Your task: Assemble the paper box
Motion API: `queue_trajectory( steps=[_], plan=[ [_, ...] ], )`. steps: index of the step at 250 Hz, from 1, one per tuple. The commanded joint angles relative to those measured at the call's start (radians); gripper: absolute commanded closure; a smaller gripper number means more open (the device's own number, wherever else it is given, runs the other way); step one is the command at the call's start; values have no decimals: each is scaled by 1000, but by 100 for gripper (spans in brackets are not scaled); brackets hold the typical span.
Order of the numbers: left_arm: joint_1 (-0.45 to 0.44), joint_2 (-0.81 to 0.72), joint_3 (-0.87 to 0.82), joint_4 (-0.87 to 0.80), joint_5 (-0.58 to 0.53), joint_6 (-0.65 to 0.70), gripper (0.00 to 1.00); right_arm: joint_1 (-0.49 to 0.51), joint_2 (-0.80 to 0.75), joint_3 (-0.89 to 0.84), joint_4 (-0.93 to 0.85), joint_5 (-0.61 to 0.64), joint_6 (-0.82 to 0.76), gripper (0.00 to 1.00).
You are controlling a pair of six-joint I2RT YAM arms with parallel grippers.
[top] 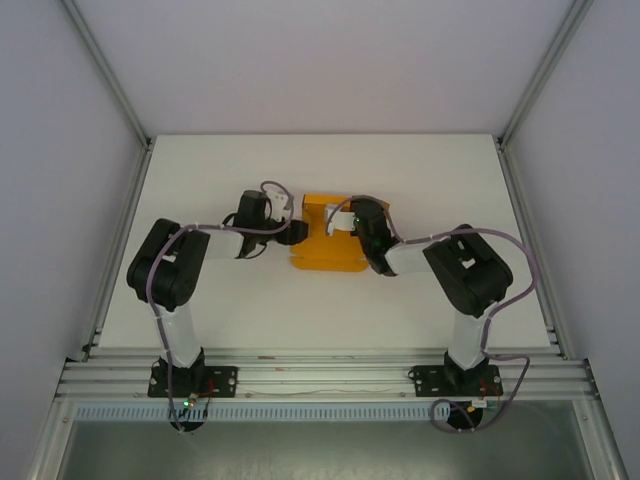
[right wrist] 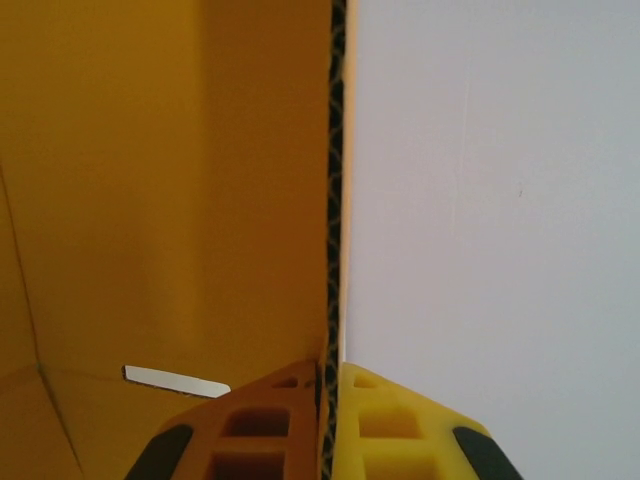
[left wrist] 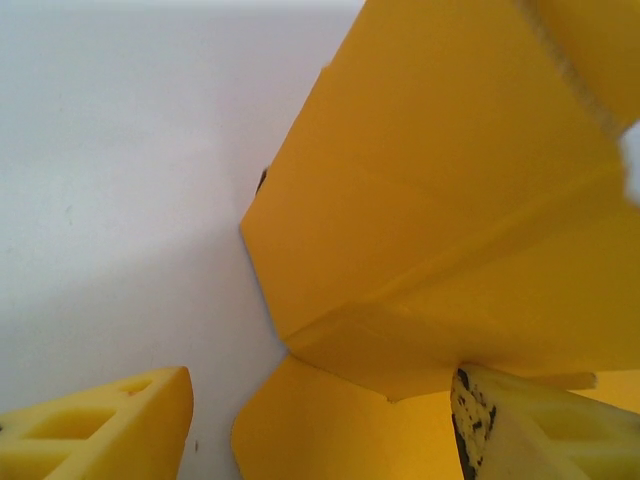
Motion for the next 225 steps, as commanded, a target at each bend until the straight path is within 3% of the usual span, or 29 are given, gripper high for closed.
queue_trajectory(
  steps=[1,66,113,128,146,162,200,225],
  plan=[
    [-16,13,78,50,-21,27,31,2,11,-14,-256,-18,-26,99],
    [-29,95,219,-48,-34,75,35,-10,-28,51,-510,-77,46,100],
    [-61,102,241,-63,-118,87,64,-21,-19,94,-586,-78,91,100],
    [-75,100,245,-83,-181,87,72,-23,-25,114,-634,-91,132,100],
    [-95,100,251,-116,-283,91,88,-24,-41,122,-660,-109,170,100],
    [-114,106,257,-140,-336,100,99,-22,-57,117,-661,-128,192,96],
    [-143,115,252,-158,-386,122,100,-21,-94,113,-653,-143,256,72],
    [-157,95,224,-156,-394,140,100,-20,-153,116,-648,-181,340,61]
  ],
)
